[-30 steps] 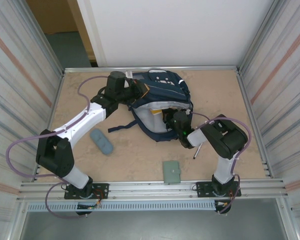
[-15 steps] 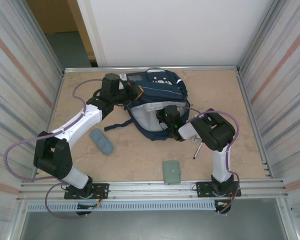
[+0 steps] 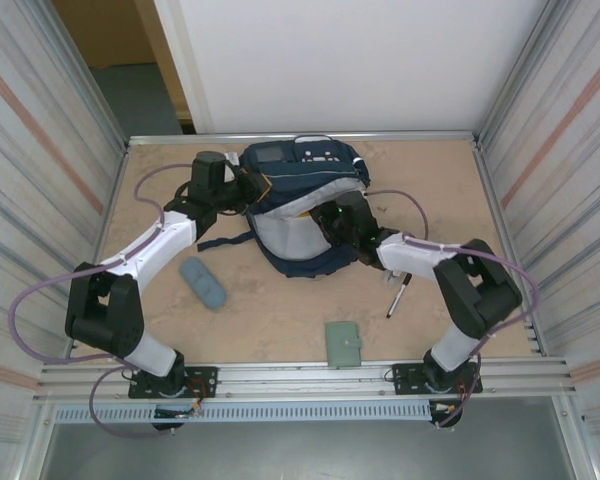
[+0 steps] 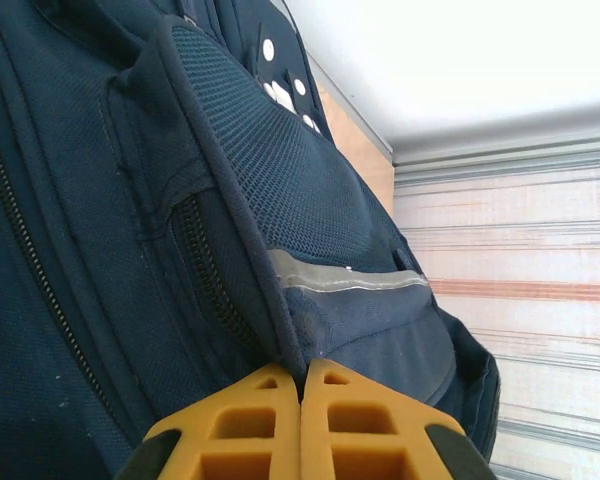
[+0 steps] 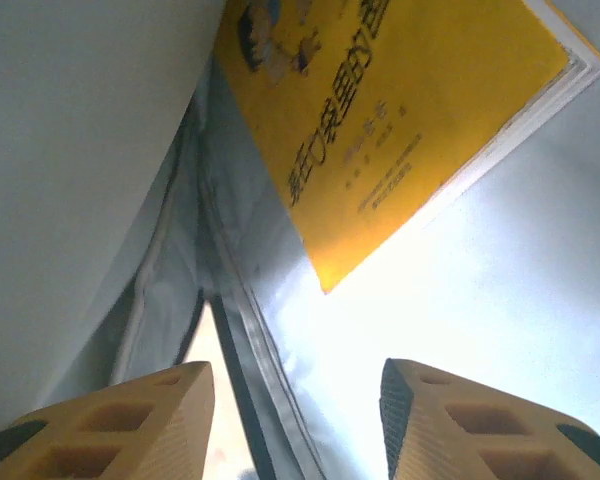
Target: Pack books, pencil case, and school supplies into a backpack
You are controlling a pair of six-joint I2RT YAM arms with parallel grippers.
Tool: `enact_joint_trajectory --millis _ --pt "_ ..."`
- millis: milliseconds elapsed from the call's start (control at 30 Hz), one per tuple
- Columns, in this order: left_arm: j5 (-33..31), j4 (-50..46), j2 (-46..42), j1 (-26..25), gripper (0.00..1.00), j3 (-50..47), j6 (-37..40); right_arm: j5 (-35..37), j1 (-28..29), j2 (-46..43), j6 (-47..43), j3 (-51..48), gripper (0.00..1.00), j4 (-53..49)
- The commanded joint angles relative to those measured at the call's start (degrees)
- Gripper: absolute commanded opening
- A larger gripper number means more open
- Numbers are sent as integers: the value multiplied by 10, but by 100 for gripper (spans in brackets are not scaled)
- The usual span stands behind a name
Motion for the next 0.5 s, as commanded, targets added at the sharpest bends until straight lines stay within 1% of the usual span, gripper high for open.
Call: enact_joint_trajectory --millis 0,167,300,400,433,467 --pt "2 29 7 6 0 -7 22 -17 2 -75 -122 -2 46 -102" --pt "-3 38 12 6 0 -32 25 -4 16 -180 -173 -39 47 -206" --pt "4 44 18 6 0 -53 33 16 24 -275 -235 -34 48 -350" --pt "32 66 15 4 0 -81 57 14 16 -326 -301 -8 51 -446" --pt "26 66 7 -1 6 -92 68 12 13 -333 -324 2 52 -470" --pt "13 55 -5 -5 14 -101 87 8 11 -338 -349 13 53 -492"
